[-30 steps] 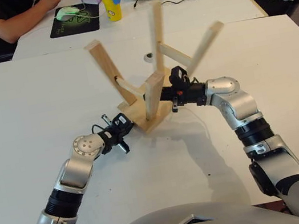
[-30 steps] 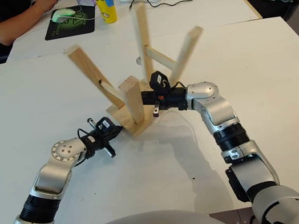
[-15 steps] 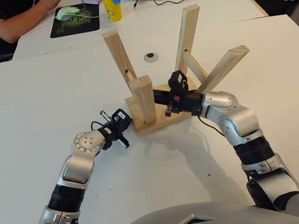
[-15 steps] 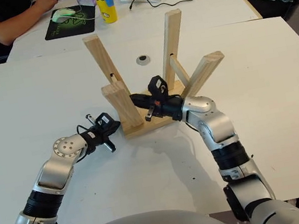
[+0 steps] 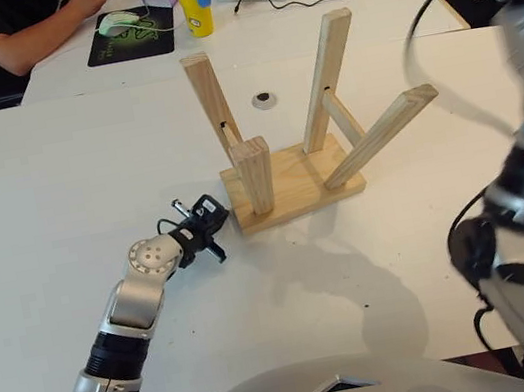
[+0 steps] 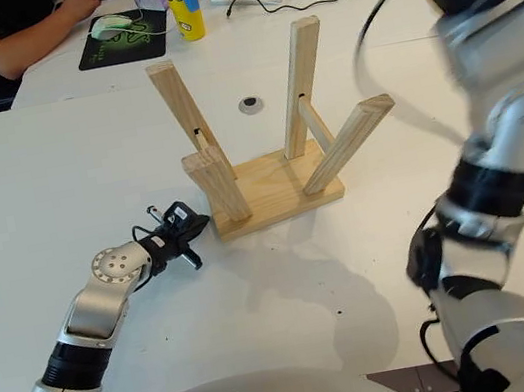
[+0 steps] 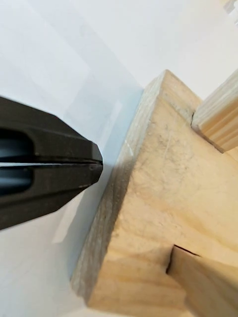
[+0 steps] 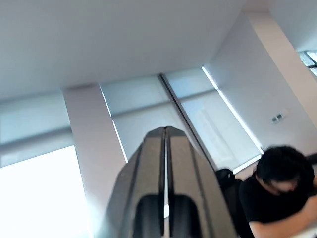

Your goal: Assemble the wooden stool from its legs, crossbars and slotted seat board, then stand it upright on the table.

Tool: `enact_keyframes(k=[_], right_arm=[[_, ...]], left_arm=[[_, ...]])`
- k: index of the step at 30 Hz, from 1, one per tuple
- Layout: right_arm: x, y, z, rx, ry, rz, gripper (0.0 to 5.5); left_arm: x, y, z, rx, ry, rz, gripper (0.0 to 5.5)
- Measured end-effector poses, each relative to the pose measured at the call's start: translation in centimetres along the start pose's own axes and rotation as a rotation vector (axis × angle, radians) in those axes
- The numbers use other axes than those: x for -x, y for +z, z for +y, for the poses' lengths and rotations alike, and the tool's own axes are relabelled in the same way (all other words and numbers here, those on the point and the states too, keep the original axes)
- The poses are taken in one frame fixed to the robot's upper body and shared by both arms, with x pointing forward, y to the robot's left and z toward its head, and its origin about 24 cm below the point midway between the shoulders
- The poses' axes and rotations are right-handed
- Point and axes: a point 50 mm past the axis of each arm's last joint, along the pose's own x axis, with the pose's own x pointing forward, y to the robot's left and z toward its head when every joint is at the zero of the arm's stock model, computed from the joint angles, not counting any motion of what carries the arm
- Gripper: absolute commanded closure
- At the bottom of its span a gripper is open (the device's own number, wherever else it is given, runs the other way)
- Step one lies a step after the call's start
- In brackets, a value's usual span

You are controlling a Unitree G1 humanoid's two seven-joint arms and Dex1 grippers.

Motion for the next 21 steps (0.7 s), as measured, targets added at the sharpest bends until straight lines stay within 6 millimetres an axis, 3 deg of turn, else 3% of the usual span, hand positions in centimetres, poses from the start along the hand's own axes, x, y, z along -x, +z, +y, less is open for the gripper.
enact_keyframes(k=[2, 3, 6, 10, 13, 14, 17, 19, 21], right_arm=[[-0.3, 6.6, 1.4, 0.103, -0.022, -0.184, 5.46], [0.1, 8.4, 1.8, 0.17, -0.045, -0.218, 5.46], [1.1, 8.9, 0.6, 0.29, -0.134, -0.157, 5.46], [5.6, 3.2, -6.5, 0.552, -0.488, 0.326, 5.46], [10.8, -0.6, -10.5, 0.735, -0.685, 0.692, 5.46], [13.4, -2.0, -11.6, 0.793, -0.735, 0.847, 5.46], [21.3, -5.6, -12.7, 0.845, -0.76, 1.267, 5.46], [26.6, -8.2, -12.0, 0.78, -0.742, 1.507, 5.46], [26.5, -9.0, -11.9, 0.845, -0.658, 1.549, 5.46]], left_arm=[[0.4, -0.4, -0.1, 0.02, 0.02, -0.004, 5.5], [0.6, -0.5, -0.1, 0.025, 0.028, -0.002, 5.5], [0.6, -0.7, -0.1, 0.031, 0.035, 0.001, 5.5], [0.7, -0.5, -0.3, 0.031, 0.029, -0.007, 5.5], [0.9, -0.5, -0.5, 0.032, 0.014, -0.007, 5.5], [0.9, -0.5, -0.6, 0.034, 0.006, -0.006, 5.5], [1.1, -0.2, -1.1, 0.023, -0.036, 0.004, 5.5], [1.3, -0.1, -1.4, 0.013, -0.064, 0.011, 5.5], [1.3, -0.1, -1.6, 0.012, -0.075, 0.017, 5.5]])
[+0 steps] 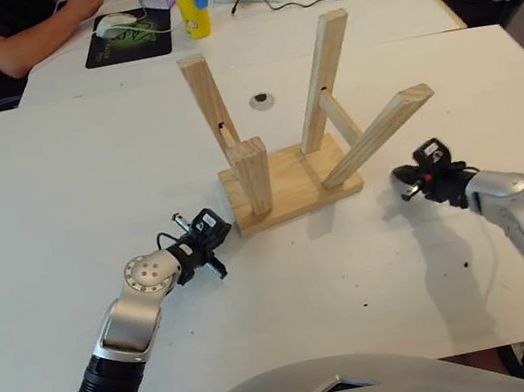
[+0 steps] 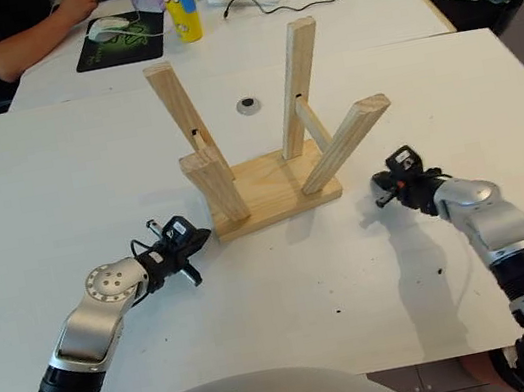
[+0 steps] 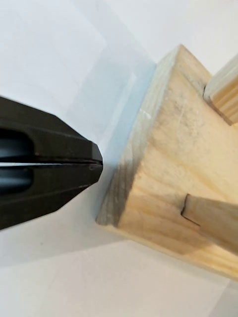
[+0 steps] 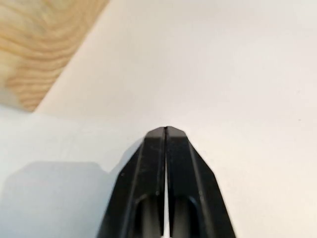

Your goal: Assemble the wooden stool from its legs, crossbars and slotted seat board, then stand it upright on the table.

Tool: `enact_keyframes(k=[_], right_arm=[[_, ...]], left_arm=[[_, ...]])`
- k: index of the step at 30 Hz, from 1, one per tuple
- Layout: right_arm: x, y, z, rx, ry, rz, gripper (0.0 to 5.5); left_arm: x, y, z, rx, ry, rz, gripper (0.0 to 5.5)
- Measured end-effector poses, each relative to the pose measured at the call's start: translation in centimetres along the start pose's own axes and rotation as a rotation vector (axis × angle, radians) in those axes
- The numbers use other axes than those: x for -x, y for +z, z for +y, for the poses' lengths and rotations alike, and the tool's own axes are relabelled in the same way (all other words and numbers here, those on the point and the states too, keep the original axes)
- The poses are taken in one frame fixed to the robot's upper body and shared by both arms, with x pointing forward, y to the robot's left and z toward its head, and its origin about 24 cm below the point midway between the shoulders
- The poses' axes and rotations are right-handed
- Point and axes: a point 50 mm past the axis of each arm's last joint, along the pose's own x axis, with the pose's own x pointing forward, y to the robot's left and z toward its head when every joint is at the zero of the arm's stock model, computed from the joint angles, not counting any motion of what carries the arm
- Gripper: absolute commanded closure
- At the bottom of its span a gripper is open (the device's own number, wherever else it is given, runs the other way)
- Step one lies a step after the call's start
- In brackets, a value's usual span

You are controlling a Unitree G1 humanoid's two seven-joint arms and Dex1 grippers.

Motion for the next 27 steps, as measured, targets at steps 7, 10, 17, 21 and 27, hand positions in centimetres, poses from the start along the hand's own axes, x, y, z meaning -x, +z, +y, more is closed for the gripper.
enact_keyframes(k=[7, 10, 17, 21, 27], right_arm=[[-2.0, 1.2, 2.6, 0.1, 0.071, -0.073, 5.46], [-2.6, 1.6, 3.7, 0.103, 0.111, -0.101, 5.46], [-1.2, 1.3, 5.6, 0.119, 0.248, -0.118, 5.46], [-0.5, 1.1, 6.3, 0.124, 0.284, -0.114, 5.46], [0.1, 0.5, 6.7, 0.135, 0.285, -0.101, 5.46]], left_arm=[[-0.4, 0.3, -0.4, 0.005, 0.004, -0.007, 5.5], [-0.6, 0.4, -0.5, -0.012, 0.015, -0.004, 5.5], [0.1, -0.1, 0.6, -0.032, 0.061, 0.034, 5.5], [0.7, -0.4, 0.6, -0.034, 0.061, 0.047, 5.5], [1.5, -1.1, 0.0, -0.034, 0.03, 0.05, 5.5]])
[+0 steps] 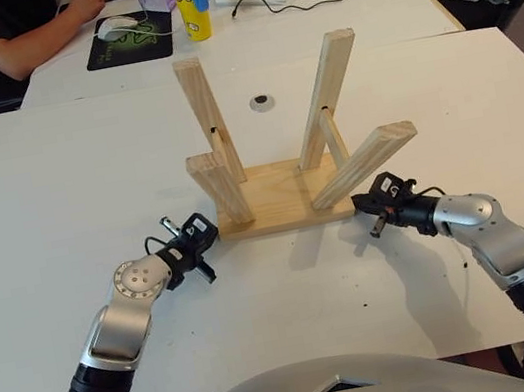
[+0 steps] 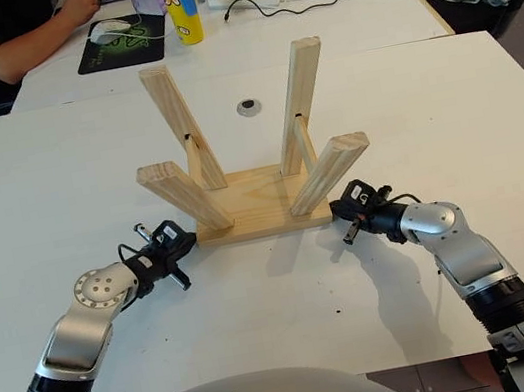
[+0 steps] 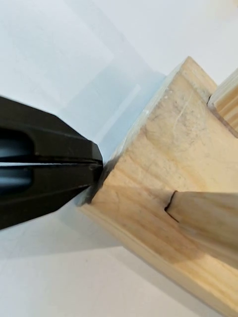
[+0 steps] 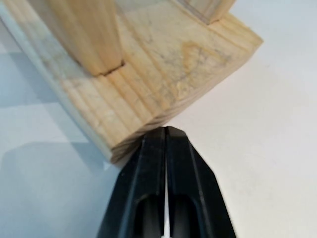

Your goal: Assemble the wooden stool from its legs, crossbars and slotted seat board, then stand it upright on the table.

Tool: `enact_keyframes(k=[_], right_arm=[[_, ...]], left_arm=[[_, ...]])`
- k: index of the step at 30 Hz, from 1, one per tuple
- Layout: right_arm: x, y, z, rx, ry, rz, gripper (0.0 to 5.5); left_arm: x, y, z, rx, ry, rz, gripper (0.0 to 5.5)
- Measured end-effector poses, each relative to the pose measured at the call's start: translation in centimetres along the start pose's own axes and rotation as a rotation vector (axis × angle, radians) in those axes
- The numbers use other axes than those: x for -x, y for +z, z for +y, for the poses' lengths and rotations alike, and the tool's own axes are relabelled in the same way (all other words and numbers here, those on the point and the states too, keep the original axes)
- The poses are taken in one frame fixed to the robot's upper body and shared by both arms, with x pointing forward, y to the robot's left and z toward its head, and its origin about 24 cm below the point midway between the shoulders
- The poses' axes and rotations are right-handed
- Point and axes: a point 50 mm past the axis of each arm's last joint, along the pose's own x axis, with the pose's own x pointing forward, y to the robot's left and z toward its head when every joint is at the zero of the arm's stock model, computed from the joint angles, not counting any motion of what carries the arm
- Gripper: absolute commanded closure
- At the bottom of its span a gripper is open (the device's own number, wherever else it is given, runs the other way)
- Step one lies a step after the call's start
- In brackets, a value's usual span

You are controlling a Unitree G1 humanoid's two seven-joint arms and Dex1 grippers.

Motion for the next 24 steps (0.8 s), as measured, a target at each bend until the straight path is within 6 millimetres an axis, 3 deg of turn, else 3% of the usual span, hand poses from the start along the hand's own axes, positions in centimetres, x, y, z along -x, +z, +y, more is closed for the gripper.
enact_keyframes(k=[9, 17, 24], right_arm=[[0.3, -0.4, 1.1, 0.018, -0.038, 0.018, 5.46], [1.0, -1.5, 0.4, -0.039, -0.192, 0.045, 5.46], [0.5, -1.0, 1.4, -0.04, -0.154, 0.047, 5.46]], left_arm=[[0.5, -1.3, -0.7, -0.024, 0.059, -0.014, 5.5], [1.2, -2.3, -0.6, -0.045, 0.17, 0.02, 5.5], [0.9, -2.0, -1.2, -0.054, 0.158, 0.019, 5.5]])
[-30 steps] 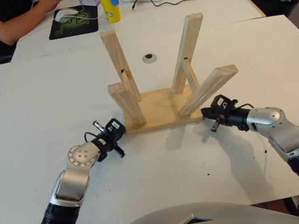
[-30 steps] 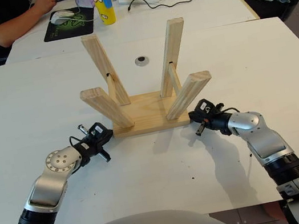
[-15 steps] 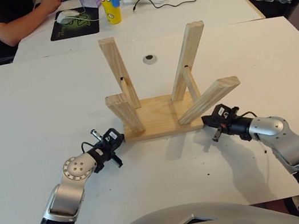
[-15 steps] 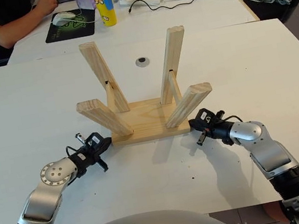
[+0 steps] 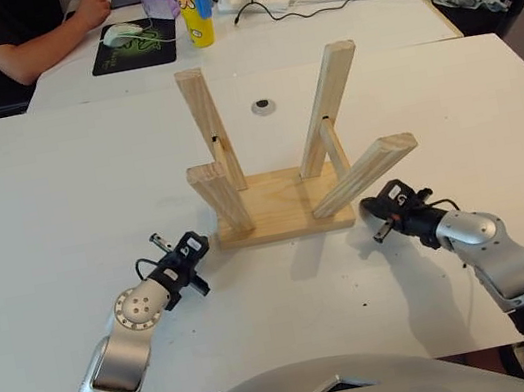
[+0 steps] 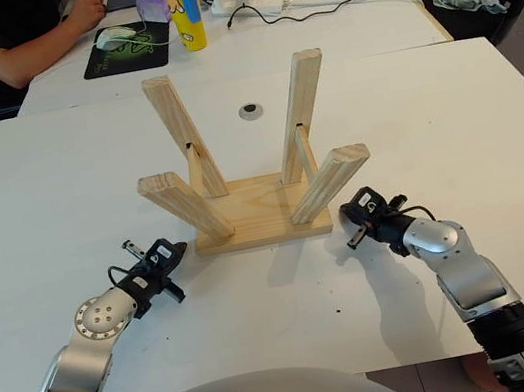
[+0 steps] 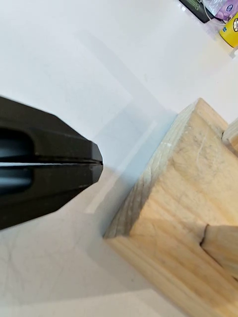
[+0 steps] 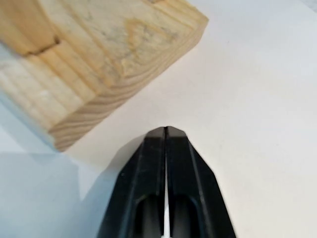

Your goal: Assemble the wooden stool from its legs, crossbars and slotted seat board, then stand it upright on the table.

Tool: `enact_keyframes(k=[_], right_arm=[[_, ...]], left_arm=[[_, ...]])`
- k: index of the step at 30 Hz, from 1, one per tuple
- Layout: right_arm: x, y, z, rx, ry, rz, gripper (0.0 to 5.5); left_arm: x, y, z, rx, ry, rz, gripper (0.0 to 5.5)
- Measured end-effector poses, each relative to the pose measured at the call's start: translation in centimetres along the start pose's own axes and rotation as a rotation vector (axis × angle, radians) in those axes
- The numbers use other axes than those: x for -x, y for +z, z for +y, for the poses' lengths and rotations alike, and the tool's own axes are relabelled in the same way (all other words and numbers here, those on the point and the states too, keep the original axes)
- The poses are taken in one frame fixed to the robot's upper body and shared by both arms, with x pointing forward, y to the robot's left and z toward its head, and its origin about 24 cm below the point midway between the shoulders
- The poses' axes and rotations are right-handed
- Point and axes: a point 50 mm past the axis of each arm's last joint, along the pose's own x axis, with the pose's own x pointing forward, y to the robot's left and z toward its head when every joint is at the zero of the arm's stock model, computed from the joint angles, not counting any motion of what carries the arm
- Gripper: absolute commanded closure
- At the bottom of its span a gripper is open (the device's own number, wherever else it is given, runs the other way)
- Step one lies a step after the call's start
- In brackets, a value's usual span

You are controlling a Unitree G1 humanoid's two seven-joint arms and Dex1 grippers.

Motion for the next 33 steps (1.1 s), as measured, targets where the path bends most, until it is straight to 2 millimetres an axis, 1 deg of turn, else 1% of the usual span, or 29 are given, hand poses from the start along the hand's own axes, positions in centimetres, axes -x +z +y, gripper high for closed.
enact_keyframes(k=[2, 3, 10, 14, 16, 18, 23, 28, 33], right_arm=[[-0.4, 0.4, 1.0, -0.001, 0.051, -0.012, 5.46], [-0.4, 0.5, 1.1, -0.005, 0.057, -0.014, 5.46], [0.0, 0.7, 1.2, 0.006, 0.096, 0.021, 5.46], [0.7, 1.1, 1.3, -0.004, 0.129, 0.036, 5.46], [1.2, 1.5, 1.5, -0.018, 0.166, 0.054, 5.46], [1.6, 2.1, 1.6, -0.029, 0.2, 0.063, 5.46], [2.9, 4.5, 0.3, -0.024, 0.195, 0.016, 5.46], [4.3, 6.5, -1.4, -0.011, 0.147, -0.042, 5.46], [5.2, 7.7, -1.5, -0.026, 0.166, -0.085, 5.46]], left_arm=[[-0.3, 0.5, -0.8, 0.011, -0.041, -0.017, 5.5], [-0.3, 0.6, -1.0, 0.016, -0.048, -0.015, 5.5], [0.3, 1.2, -1.2, 0.076, -0.097, 0.005, 5.5], [0.6, 1.5, -1.0, 0.121, -0.12, 0.023, 5.5], [0.8, 1.9, -0.5, 0.146, -0.114, 0.034, 5.5], [1.1, 2.8, 0.5, 0.152, -0.087, 0.022, 5.5], [2.0, 6.2, 3.0, 0.106, -0.026, -0.064, 5.5], [3.1, 7.6, 3.9, 0.086, -0.072, -0.08, 5.5], [4.2, 8.7, 5.2, 0.049, -0.06, -0.093, 5.5]])
